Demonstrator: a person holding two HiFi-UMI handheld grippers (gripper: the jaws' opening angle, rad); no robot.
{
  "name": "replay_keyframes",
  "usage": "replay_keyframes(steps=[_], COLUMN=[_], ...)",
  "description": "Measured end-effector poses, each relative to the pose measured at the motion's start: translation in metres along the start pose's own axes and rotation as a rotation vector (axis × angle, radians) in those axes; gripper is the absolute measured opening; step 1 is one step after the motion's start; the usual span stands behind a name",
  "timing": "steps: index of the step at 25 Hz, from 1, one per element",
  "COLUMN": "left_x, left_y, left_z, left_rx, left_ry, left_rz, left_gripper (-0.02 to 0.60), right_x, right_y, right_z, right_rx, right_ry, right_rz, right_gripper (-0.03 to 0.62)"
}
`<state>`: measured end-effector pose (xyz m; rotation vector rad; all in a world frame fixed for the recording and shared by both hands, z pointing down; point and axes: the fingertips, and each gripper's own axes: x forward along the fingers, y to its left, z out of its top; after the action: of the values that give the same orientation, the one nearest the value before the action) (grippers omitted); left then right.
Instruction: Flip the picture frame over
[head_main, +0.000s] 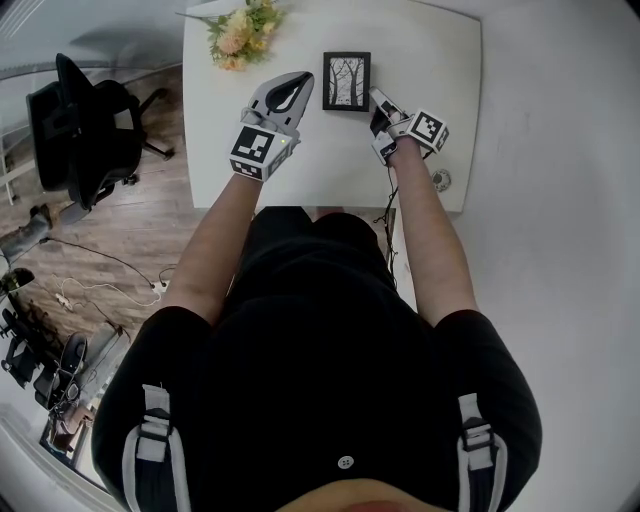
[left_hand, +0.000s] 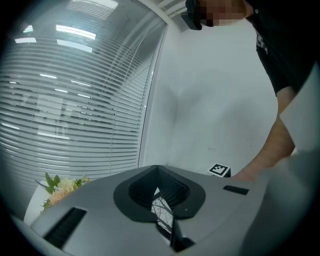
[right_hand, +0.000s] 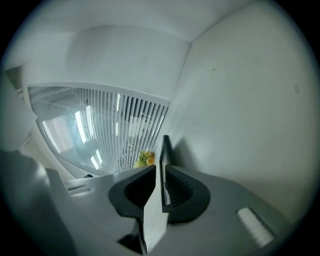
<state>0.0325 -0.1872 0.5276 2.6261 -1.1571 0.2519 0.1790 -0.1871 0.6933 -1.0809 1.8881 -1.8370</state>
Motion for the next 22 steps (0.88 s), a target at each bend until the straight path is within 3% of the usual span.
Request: replay_keyframes(steps=[7,12,18,22], left_x=[-0.008,-0.013,-0.027,-0.039], left_y=[-0.005,-0.013,-0.032,-0.048], left_z=[0.005,0.014,0.026,0.041], left_rx=[0.016,0.034,0.057,0.049], left_ry=[-0.003,-0.005,-0.005,-0.009], left_rz=[0.021,0.035,0.056,0.056], left_gripper=[0.002,0.002,0.002,0.002], right_x=[-0.006,-0.017,-0.037,-0.055], right_y=[0.011,0.049,0.104,0.159], right_z=[0.005,0.004,-0.001,0.000], right_rx=[-0.077,-0.206,-0.593,-0.905], right_ry=[0.001,0.043,0.102,0.056], right_rz=[-0.019,0.017,0.015,0.017], right_gripper=[0.061,0.063,0.058,0.035])
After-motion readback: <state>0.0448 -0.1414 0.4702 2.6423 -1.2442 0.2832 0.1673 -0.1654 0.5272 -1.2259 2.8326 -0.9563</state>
